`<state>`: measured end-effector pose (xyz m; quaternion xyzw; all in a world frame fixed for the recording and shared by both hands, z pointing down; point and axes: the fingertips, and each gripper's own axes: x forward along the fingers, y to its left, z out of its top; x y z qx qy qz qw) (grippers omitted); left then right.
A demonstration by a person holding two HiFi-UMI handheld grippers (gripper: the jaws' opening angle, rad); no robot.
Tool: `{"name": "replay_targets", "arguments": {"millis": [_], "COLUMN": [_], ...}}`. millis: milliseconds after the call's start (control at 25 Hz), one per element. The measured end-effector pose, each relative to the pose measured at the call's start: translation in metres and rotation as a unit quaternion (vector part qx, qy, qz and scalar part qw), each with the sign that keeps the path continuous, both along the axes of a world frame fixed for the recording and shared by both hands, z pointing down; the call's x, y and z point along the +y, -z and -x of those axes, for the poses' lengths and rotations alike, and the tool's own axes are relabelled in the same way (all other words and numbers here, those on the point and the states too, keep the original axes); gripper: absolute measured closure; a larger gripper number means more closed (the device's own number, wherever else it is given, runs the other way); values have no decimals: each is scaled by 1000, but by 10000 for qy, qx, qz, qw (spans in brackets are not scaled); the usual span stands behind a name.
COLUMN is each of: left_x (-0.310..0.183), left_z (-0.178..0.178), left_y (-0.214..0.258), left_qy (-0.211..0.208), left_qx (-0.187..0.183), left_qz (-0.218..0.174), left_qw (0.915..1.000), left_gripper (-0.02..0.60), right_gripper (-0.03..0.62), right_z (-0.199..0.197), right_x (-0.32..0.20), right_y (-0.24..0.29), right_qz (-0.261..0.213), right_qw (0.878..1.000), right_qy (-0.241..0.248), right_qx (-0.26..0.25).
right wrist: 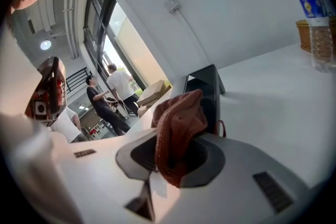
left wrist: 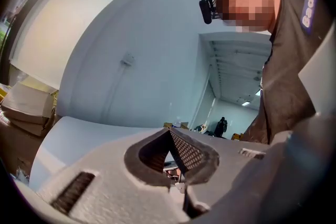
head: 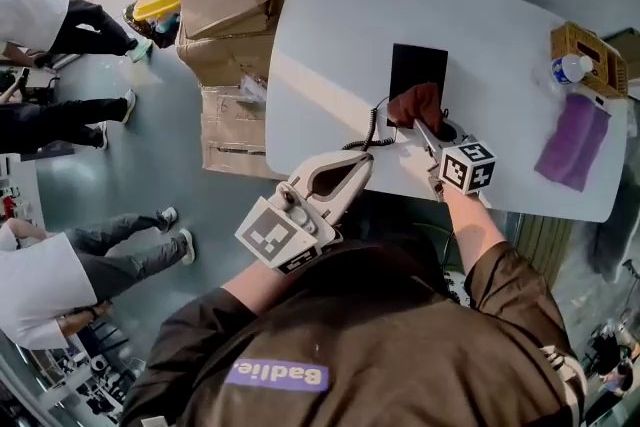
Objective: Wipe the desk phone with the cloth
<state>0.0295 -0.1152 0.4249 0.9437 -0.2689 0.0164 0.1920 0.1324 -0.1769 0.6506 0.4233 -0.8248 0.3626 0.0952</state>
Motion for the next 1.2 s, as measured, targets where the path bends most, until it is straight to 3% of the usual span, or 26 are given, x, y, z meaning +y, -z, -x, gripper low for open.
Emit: {"name": "replay_targets", "arguments": {"millis": [200,400,760,1200], "left_x": [13,12,-8,-27], "left_z": [-2,-14,-35,-40], "left_y": [1,15,29,10], "left_qy": [-268,-416,-243,382], "left_qx": [-5,50,104,-180], "left_qz": [-35,-192,-375,-98], "left_qw": [9996,9989,9989,9991], "left_gripper": [575,575,575,575], "right_gripper": [500,500,500,500], "right_z": [6,1,-43,-66], "right_x": [40,51,-21,-99], "right_y": [-11,16,78,54], "right_qz": [281,152,-555,-554], "right_qw": [9996,9999,9984,9984], "right_qy": [22,-53,-116,53], "right_qx": [102,-25,-15,-141]}}
